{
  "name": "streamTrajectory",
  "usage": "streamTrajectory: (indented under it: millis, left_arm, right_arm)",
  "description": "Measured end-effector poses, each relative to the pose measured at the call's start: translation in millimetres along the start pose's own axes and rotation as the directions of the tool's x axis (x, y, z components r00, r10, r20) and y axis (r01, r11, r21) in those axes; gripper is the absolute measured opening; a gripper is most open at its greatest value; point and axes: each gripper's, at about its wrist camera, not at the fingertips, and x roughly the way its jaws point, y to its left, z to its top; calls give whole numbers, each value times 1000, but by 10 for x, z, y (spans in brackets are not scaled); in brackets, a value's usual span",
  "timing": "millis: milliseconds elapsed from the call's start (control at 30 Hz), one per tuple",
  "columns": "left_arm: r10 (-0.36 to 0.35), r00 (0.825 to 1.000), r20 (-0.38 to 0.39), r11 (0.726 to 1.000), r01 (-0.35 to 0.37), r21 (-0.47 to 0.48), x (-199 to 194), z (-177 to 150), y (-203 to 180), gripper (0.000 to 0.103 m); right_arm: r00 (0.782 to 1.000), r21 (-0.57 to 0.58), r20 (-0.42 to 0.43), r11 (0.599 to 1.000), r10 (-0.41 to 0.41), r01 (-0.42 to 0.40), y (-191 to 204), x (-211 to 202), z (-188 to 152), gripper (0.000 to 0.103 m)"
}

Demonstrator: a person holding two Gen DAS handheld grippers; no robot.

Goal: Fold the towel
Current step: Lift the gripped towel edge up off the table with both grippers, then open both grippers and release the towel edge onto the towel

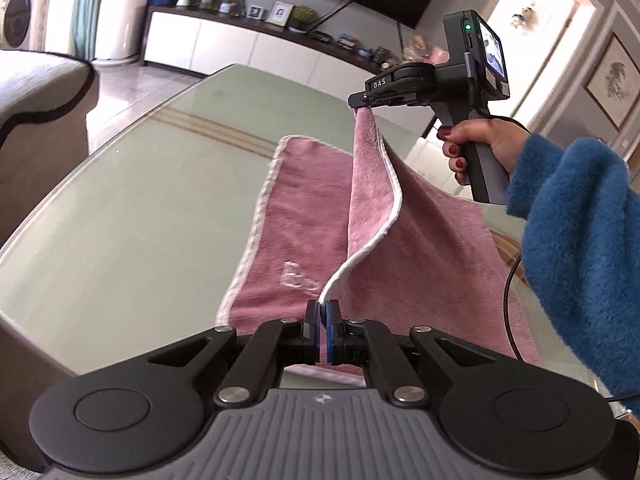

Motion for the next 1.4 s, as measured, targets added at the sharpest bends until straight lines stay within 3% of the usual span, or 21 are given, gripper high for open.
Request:
streamTrajectory:
  millis: [400,633,900,967,1033,1167,1400]
  left_arm:
    - [45,999,11,998,-45,-34,-131,-36,-26,3]
    - [59,998,-27,997,-61,-49,-160,-56,-120,4]
    - [58,998,-37,998,-58,8,-159,9,-332,22]
    - [62,997,-41,998,-61,23,-163,13,-366,22]
    - [71,996,-48,997,-70,36,-157,21,-406,23]
    - [77,995,-57,996,-74,48,-150,46,-476,33]
    - [77,994,-72,995,-72,68,-109,54,-561,33]
  right_arm:
    - [1000,19,-11,1000,11,-11,154,257,-23,6]
    - [999,28,-31,1000,11,-11,235,390,-57,7]
    - [998,27,-51,999,20,-19,305,523,-71,11]
    - [998,25,-52,999,23,-21,328,543,-57,11]
    - [999,22,-48,1000,23,-22,345,543,-47,21]
    - [999,9,-24,1000,27,-26,339,383,-69,29]
    - [1000,-20,-17,1000,20,-20,133,-147,-286,37]
